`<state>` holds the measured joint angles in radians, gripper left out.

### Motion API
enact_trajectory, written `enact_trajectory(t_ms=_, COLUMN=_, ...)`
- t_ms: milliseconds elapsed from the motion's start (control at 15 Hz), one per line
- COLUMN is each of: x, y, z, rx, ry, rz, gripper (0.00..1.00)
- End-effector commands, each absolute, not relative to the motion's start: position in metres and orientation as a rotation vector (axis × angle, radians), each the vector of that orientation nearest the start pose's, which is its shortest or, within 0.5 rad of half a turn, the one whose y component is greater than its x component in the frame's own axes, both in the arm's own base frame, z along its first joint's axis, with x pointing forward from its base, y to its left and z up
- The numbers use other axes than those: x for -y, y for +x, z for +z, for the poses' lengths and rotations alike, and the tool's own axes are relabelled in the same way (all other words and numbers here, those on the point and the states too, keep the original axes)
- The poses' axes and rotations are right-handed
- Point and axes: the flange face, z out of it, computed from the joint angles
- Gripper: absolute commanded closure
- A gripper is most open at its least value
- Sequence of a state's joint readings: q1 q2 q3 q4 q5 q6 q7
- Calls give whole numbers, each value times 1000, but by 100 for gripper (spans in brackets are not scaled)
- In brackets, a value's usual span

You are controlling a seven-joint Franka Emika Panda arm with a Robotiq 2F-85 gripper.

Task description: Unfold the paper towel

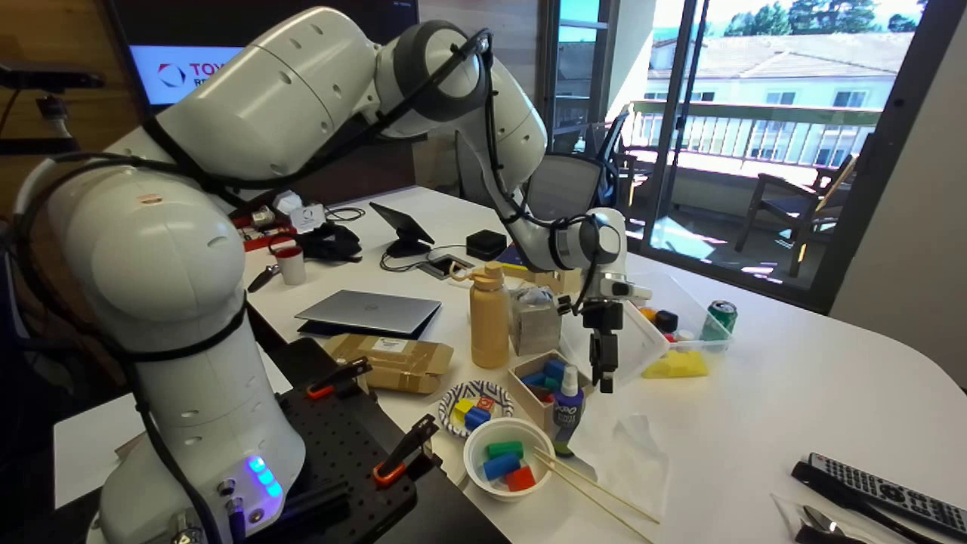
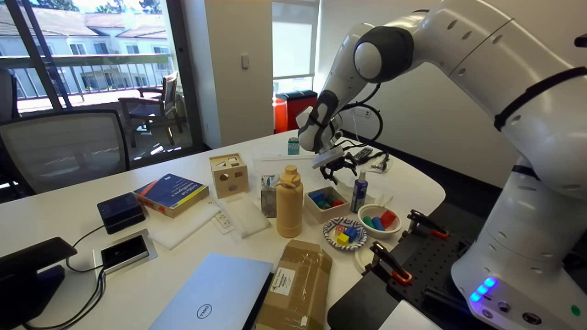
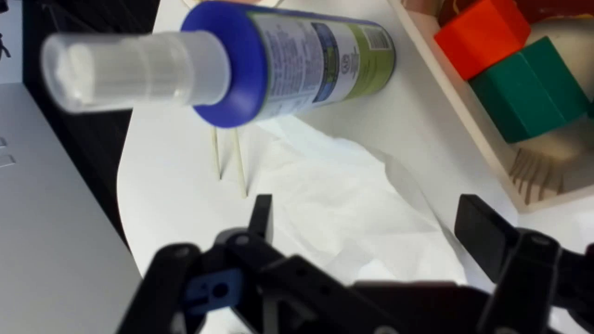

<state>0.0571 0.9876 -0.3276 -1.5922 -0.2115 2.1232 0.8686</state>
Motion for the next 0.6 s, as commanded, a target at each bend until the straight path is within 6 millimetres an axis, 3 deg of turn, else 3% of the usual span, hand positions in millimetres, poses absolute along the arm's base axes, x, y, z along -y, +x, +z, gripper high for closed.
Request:
enact_trajectory(t_ms=0, x=209, y=605, z=100, rx=1162, ry=2442, rz=-448, gripper=0)
enact_trajectory(t_ms=333, x=278, y=587, z=150, rx=1144, ry=2636, rz=-618, gripper=0)
enact_trajectory(t_ms=533, x=302, y=578, z=165, rx=1013, ry=2780, rz=-711, gripper=0)
